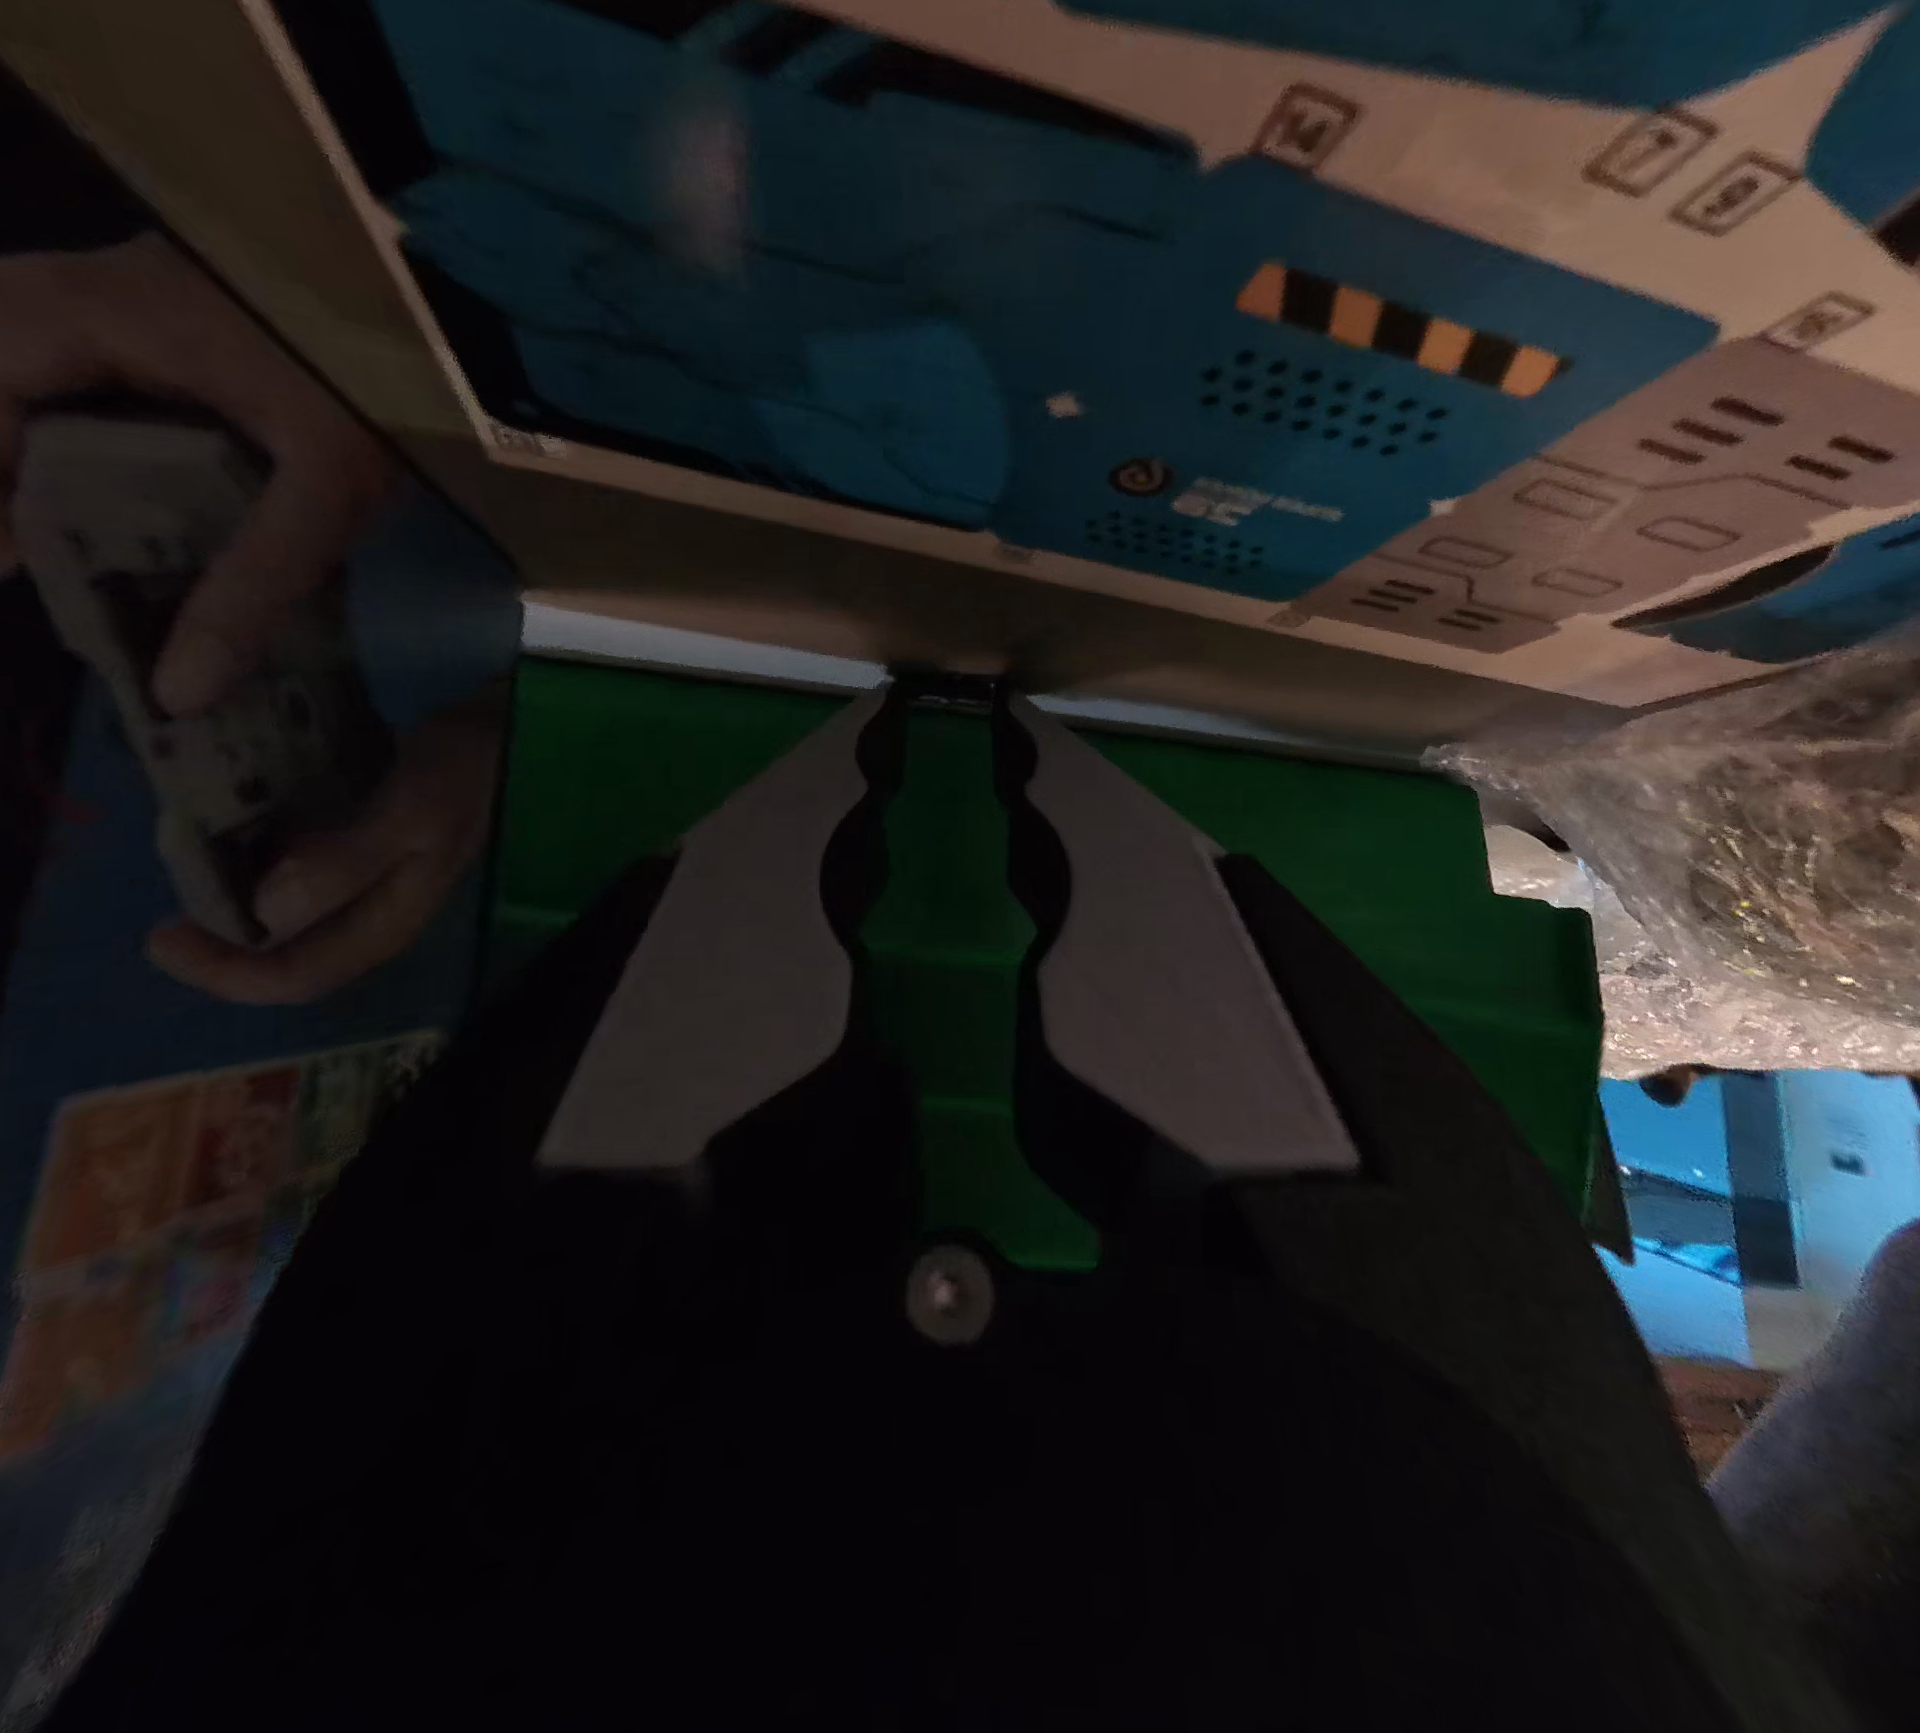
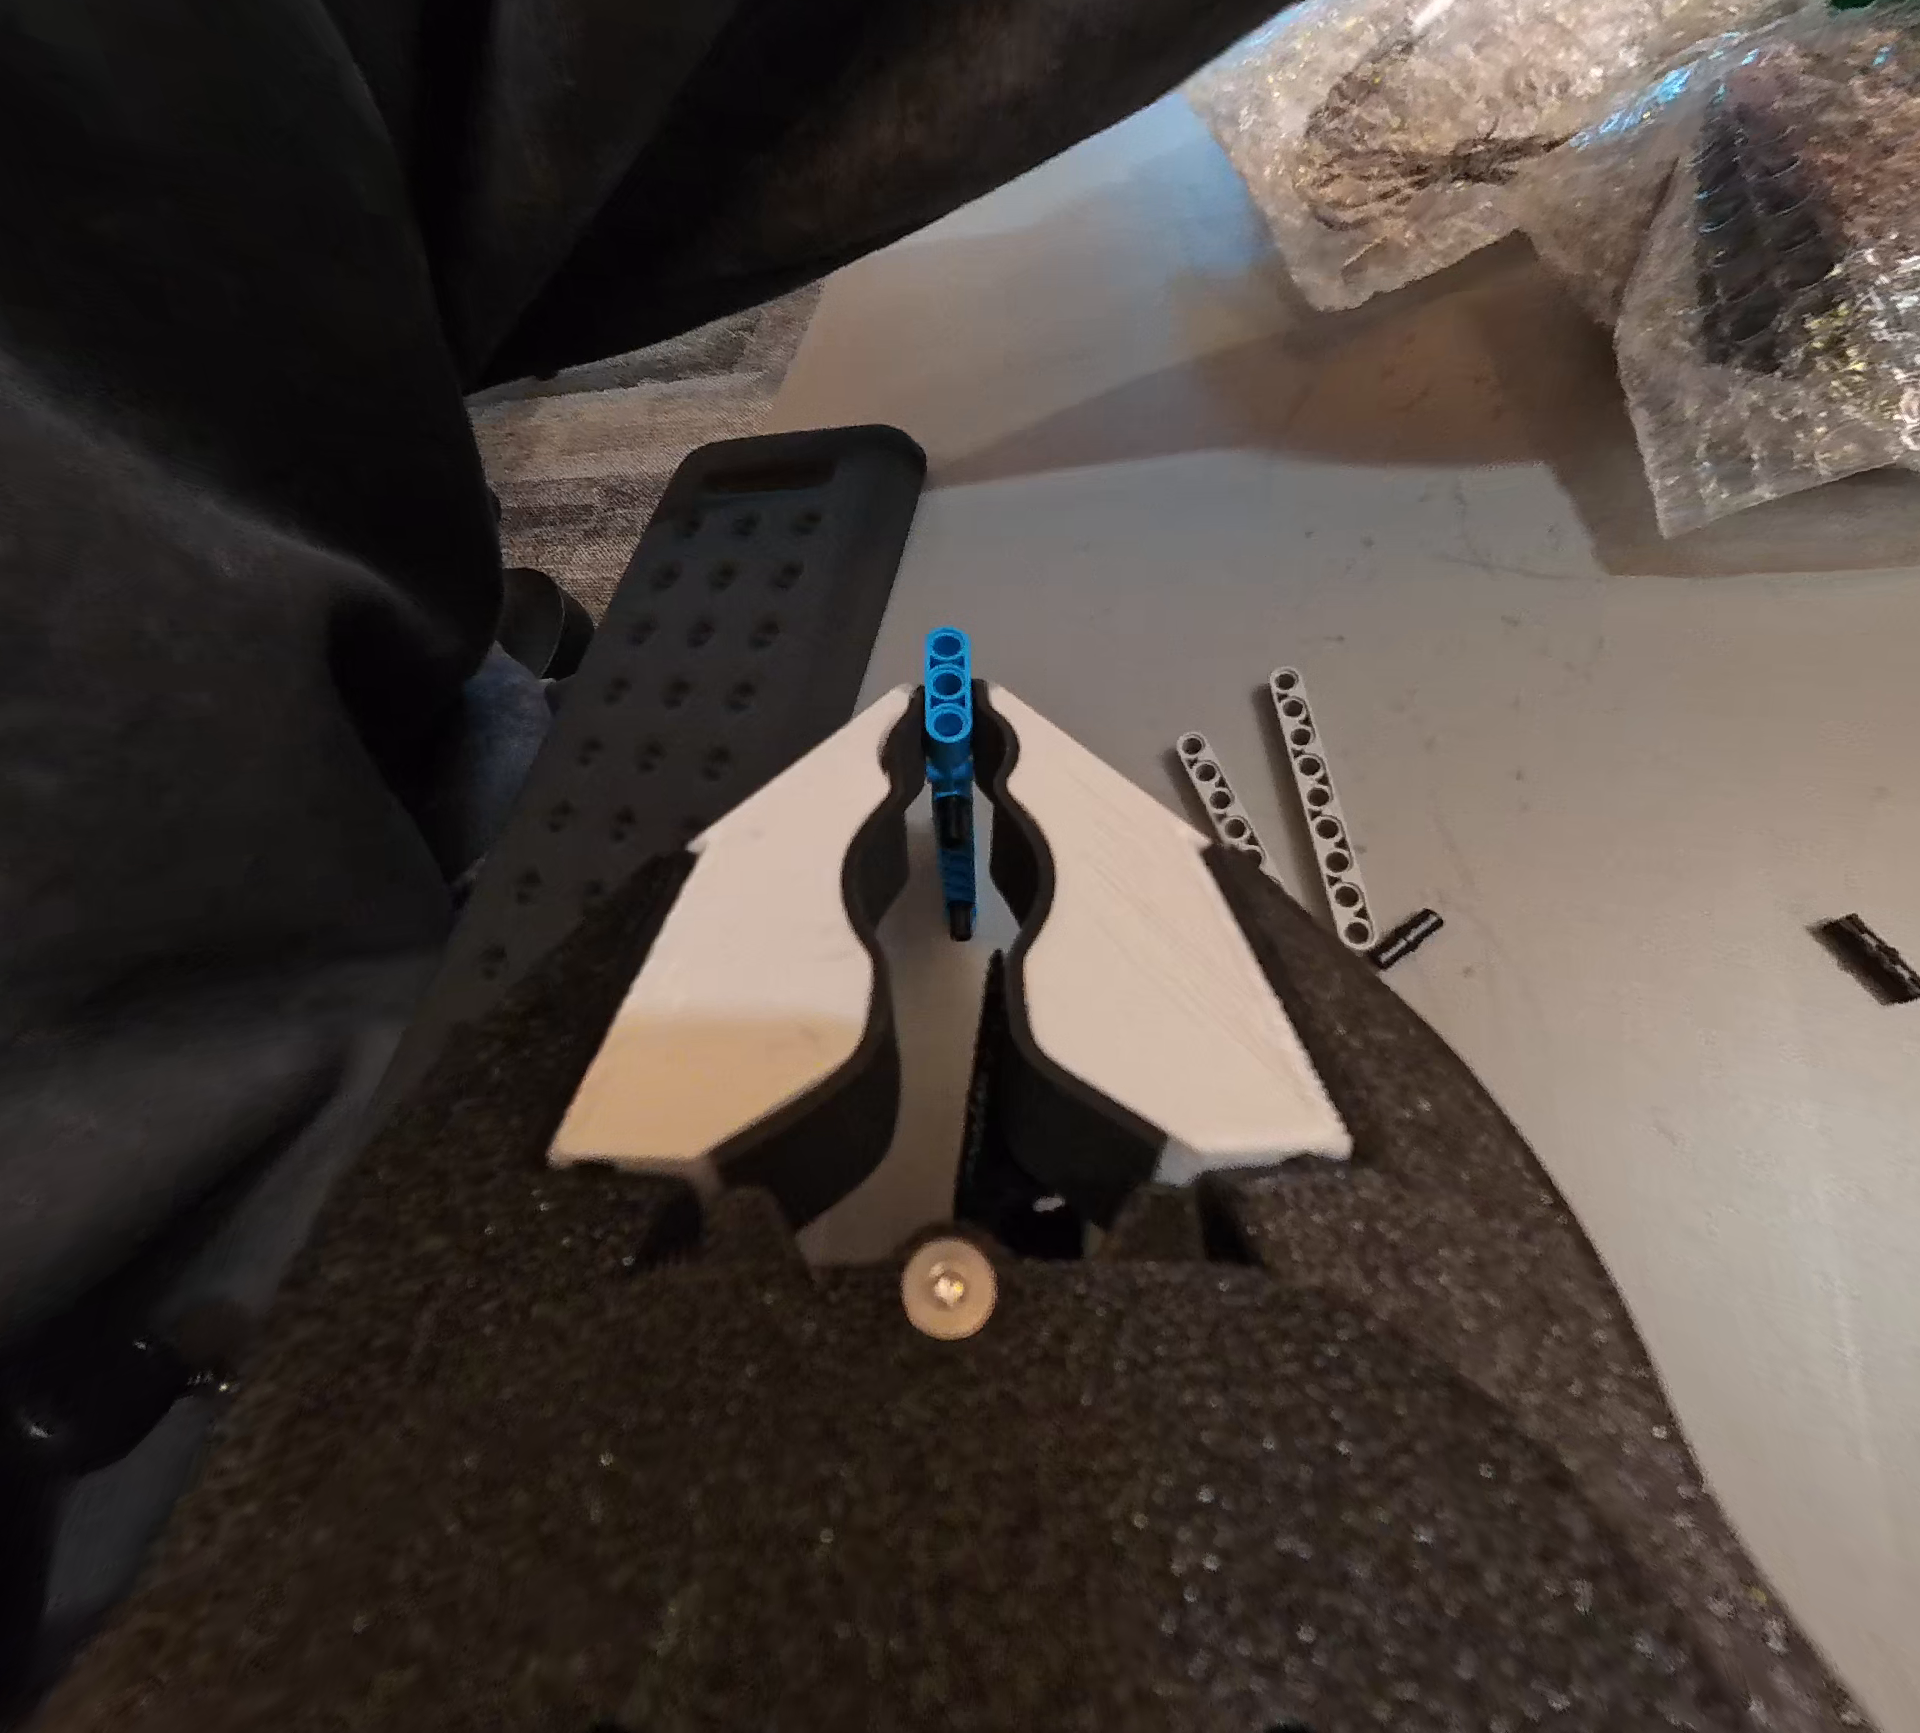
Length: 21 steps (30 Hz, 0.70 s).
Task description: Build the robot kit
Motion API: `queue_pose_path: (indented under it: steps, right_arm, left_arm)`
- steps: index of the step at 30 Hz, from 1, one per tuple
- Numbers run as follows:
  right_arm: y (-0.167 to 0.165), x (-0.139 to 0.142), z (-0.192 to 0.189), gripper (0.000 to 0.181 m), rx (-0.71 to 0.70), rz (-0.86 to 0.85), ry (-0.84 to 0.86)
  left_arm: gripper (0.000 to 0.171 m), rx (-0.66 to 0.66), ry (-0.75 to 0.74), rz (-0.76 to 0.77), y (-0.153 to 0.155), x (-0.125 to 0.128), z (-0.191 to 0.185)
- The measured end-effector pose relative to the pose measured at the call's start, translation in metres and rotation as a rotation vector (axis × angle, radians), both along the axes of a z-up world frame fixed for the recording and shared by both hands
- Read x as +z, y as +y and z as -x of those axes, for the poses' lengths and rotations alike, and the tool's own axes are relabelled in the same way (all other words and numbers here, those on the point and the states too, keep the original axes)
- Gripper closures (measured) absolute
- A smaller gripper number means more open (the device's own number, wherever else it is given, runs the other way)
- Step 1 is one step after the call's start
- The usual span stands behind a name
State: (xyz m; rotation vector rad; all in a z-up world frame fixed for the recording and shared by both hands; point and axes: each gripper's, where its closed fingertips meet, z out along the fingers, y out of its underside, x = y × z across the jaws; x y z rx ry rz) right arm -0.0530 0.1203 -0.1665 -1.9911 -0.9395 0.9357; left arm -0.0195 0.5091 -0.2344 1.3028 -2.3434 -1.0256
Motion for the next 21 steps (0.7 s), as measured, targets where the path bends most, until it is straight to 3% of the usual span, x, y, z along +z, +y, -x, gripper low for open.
queue_pose_path:
  steps: [4,7,10,13,16,21]
  right_arm:
    - [0.004,0.004,-0.009,0.175,-0.039,-0.014,-0.009]
    - [0.011,0.003,-0.021,0.175,-0.1,0.01,-0.016]
    - [0.022,0.007,-0.03,0.175,-0.172,-0.035,-0.012]
    - [0.031,0.02,-0.038,0.175,-0.234,-0.046,0.07]
    - [0.031,0.019,-0.035,0.175,-0.232,0.003,0.131]
    - [0.017,0.005,0.0,0.175,-0.088,0.024,0.114]
  left_arm:
    - [0.156,-0.039,-0.145,0.028,-0.02,0.01,-0.007]
    - [0.157,-0.073,-0.4,0.065,-0.053,0.033,-0.018]
    - [0.156,-0.139,-0.783,0.139,-0.11,0.07,-0.031]
    - [0.156,-0.077,-1.125,0.28,-0.186,0.099,-0.013]
    - [0.156,0.038,-1.325,0.458,-0.258,0.097,0.029]
    - [0.156,0.226,-1.493,0.638,-0.329,0.067,0.073]
